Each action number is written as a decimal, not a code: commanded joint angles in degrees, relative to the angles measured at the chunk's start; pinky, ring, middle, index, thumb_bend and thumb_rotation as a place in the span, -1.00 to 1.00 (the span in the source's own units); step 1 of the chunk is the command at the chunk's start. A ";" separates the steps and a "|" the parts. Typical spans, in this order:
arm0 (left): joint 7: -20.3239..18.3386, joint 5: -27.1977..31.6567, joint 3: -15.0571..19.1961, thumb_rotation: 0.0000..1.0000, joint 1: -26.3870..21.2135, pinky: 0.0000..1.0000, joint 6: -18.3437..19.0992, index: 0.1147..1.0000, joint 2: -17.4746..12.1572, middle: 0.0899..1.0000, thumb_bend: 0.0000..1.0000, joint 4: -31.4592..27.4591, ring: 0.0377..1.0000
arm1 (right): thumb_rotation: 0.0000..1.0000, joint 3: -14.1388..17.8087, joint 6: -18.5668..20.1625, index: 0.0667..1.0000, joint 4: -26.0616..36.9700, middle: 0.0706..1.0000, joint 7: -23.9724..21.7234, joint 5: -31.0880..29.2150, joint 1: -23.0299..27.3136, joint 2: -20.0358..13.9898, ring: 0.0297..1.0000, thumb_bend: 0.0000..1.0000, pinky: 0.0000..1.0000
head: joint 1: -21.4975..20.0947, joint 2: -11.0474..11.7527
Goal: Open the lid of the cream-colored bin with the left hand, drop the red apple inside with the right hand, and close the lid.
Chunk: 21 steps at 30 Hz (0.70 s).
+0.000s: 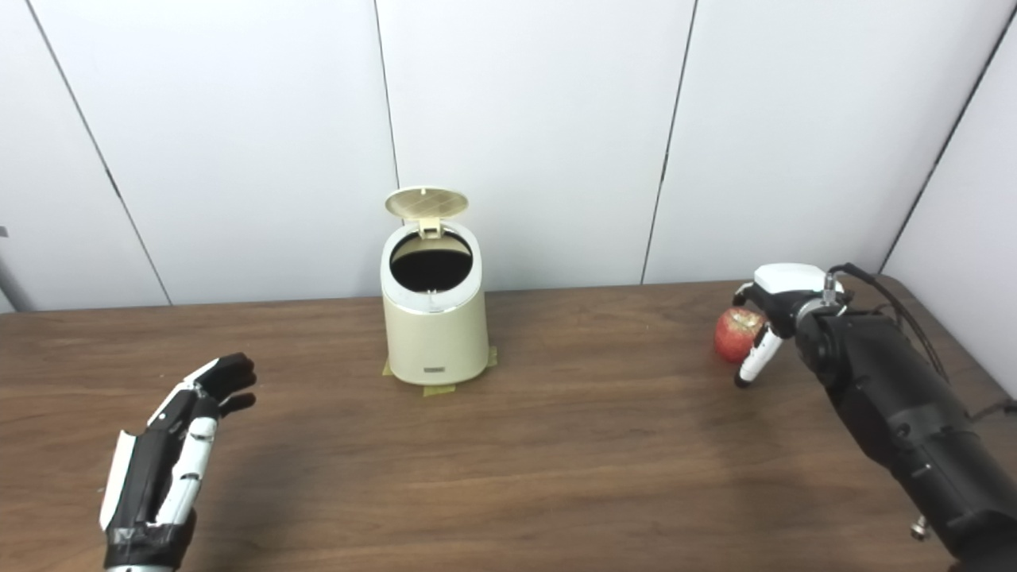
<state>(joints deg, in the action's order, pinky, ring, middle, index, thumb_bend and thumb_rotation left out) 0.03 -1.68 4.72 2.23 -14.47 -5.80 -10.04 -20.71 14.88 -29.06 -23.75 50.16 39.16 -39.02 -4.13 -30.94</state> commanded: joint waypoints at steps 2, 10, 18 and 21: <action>0.51 -0.15 0.12 0.47 -0.79 0.52 -0.50 0.53 0.27 0.59 -0.60 -2.19 0.59 | -0.57 1.51 -0.20 0.64 -0.86 0.77 2.49 -1.37 4.25 -0.54 0.58 0.94 0.24 | -0.09 -0.19; 0.36 0.18 0.20 0.46 -0.27 0.52 -0.56 0.53 0.34 0.58 -0.58 -3.20 0.61 | -0.60 -0.54 -0.05 0.65 -4.85 0.82 5.91 -0.74 5.19 1.22 0.63 0.88 0.25 | -0.14 -0.66; 0.37 0.29 0.32 0.40 -0.04 0.54 -0.37 0.48 0.45 0.55 -0.56 -3.46 0.59 | -0.76 -0.44 -1.70 0.67 -5.38 0.78 7.25 -2.44 5.65 2.36 0.58 0.83 0.21 | -0.01 -0.75; 0.21 0.36 0.23 0.39 0.10 0.54 -0.36 0.49 0.39 0.55 -0.55 -3.57 0.59 | -0.76 -0.51 -2.25 0.65 -5.95 0.75 7.78 -2.67 5.82 2.54 0.54 0.83 0.18 | -0.03 -0.87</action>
<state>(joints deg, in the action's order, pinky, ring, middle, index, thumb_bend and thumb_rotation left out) 0.06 -1.55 4.94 2.88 -14.15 -5.46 -11.68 -21.62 13.35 -35.11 -17.73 47.93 41.40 -35.96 -4.13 -31.73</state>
